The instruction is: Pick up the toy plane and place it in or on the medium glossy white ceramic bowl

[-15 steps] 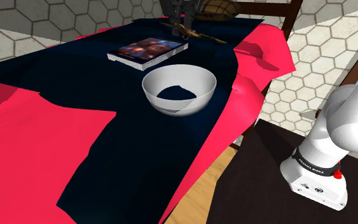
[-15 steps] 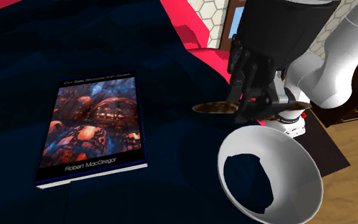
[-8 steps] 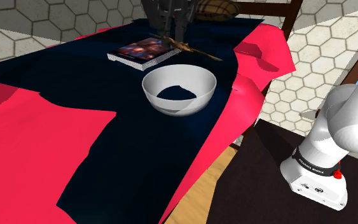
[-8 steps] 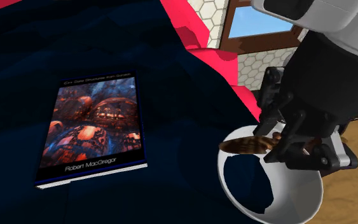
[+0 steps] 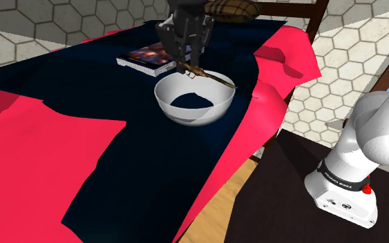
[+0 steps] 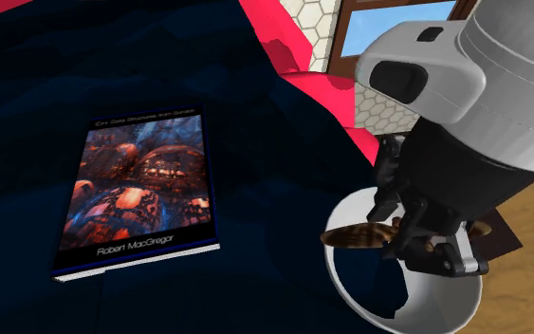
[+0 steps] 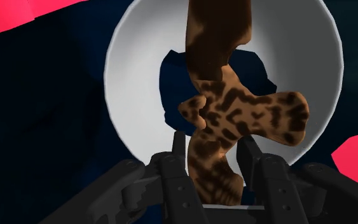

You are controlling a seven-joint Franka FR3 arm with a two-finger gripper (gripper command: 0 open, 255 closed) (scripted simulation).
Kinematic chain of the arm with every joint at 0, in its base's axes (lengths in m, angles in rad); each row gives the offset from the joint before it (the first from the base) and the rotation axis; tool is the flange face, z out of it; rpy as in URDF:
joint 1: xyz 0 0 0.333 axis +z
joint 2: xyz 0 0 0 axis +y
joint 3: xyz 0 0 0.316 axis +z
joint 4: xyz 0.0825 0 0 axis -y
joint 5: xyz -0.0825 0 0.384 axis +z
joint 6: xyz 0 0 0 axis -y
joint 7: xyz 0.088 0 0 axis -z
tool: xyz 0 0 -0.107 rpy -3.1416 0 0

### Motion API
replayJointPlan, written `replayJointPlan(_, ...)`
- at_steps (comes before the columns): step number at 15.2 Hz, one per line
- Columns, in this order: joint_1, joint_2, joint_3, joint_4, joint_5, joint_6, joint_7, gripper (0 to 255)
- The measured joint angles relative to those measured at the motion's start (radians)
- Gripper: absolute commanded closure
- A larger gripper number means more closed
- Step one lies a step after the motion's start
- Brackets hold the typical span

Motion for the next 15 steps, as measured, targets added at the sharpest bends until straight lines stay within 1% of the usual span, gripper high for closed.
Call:
replayJointPlan(4, 0.000, -0.020, -0.004, -0.068, 0.008, 0.049, -0.009, 255)
replayJointPlan(10, 0.001, -0.022, -0.003, -0.076, 0.009, 0.056, -0.008, 255)
replayJointPlan(11, 0.001, -0.022, -0.003, -0.076, 0.009, 0.056, -0.008, 0)
replayJointPlan(15, 0.001, -0.022, -0.003, -0.076, 0.009, 0.056, -0.008, 0)
